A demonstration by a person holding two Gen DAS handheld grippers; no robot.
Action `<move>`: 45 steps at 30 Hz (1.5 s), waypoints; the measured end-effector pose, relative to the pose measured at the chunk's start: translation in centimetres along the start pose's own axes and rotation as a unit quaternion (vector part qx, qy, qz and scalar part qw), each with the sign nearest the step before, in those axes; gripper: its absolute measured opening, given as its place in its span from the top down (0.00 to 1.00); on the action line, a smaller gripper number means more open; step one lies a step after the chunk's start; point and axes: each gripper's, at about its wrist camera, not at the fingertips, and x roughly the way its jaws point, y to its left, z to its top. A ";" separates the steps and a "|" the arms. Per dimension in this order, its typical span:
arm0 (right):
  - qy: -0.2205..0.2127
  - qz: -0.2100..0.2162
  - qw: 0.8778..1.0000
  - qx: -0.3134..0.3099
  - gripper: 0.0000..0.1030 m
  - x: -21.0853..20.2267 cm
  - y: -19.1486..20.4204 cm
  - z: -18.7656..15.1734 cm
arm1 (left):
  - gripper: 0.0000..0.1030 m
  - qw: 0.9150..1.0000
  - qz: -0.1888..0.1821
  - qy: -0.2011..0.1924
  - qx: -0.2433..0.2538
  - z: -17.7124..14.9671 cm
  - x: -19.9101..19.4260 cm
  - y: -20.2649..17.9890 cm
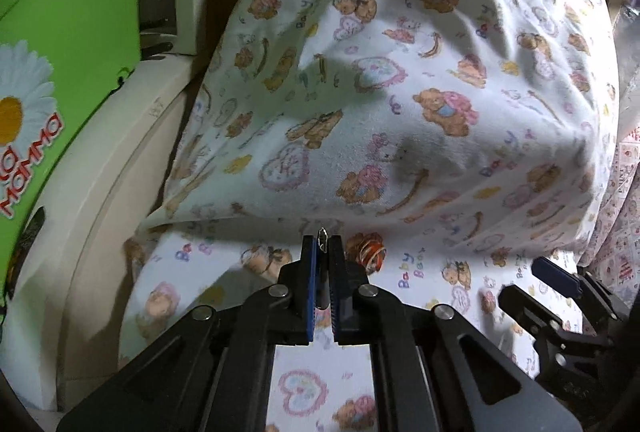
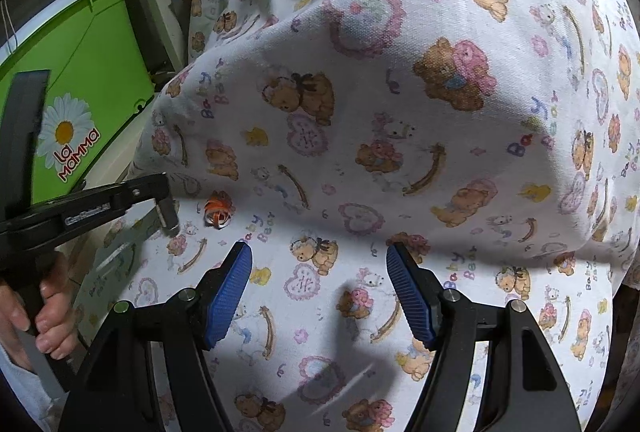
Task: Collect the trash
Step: 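Reach the left tool to the small silver item on the sheet and close, then close the right tool on the orange-capped bottle while the left tool holds its item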
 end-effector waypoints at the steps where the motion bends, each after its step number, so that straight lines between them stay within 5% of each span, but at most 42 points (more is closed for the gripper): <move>1: 0.000 0.002 1.000 0.000 0.30 0.0 0.1 0.0 | 0.95 1.000 0.005 0.001 -0.001 -0.1 -0.4 0.1; 12: 0.010 0.033 0.999 -0.020 0.30 2.6 4.6 0.9 | 0.94 0.991 0.118 -0.045 0.046 -0.9 -2.8 1.0; 23: 0.021 0.008 0.998 -0.053 0.31 7.6 10.0 1.8 | 0.94 0.993 0.111 -0.026 -0.008 0.1 -2.2 5.4; 35: 0.007 -0.011 0.998 -0.067 0.80 9.1 10.4 2.1 | 0.94 0.994 0.110 -0.022 -0.002 0.4 -2.2 5.4; 45: -0.006 0.021 0.998 -0.063 0.87 6.2 8.1 1.1 | 0.94 0.996 0.093 -0.013 0.004 -0.3 -2.5 5.1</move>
